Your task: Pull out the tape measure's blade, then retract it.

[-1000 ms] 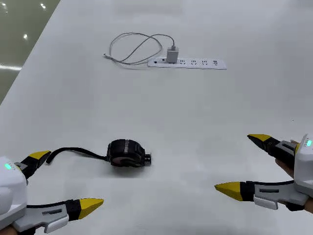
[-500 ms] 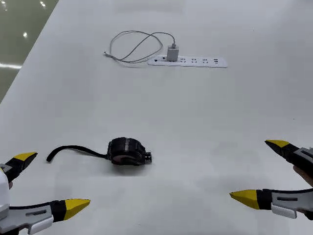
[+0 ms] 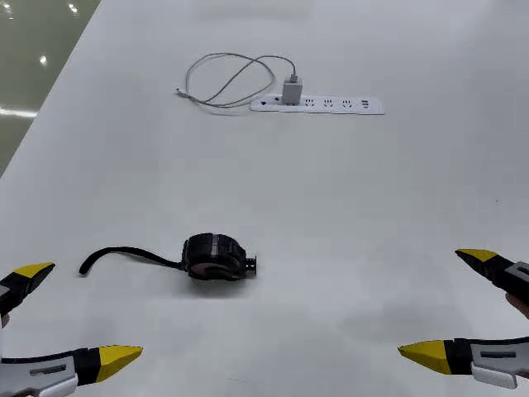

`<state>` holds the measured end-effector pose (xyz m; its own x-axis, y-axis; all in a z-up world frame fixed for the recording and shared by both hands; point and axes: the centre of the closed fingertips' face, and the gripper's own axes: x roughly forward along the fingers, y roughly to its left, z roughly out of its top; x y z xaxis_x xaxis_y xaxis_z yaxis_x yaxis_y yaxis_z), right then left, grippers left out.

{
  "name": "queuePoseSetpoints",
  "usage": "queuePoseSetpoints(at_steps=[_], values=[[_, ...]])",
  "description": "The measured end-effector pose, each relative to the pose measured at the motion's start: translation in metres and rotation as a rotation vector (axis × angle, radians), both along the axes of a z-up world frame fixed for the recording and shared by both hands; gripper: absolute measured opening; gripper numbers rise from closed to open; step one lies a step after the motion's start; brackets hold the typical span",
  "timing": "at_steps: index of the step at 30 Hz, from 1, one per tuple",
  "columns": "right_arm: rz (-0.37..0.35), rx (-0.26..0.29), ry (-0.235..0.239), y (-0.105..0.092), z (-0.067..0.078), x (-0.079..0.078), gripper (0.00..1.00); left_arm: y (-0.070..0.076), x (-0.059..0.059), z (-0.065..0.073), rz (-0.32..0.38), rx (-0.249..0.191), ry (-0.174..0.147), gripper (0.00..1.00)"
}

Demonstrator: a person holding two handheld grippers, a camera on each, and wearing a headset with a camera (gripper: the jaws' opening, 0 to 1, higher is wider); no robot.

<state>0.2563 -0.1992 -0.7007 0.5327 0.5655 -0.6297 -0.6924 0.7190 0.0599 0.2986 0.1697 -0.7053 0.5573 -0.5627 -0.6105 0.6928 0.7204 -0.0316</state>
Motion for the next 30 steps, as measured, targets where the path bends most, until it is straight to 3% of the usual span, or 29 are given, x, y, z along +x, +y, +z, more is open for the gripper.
queuePoseSetpoints(at_steps=[19, 30], values=[[0.033, -0.013, 0.040, 0.000, -0.012, -0.018, 0.99, 0.004, -0.012, -0.004, -0.033, -0.007, 0.047, 0.99], [0.032, -0.013, 0.041, 0.001, -0.012, -0.019, 0.99, 0.001, -0.019, -0.007, -0.049, -0.017, 0.073, 0.99]])
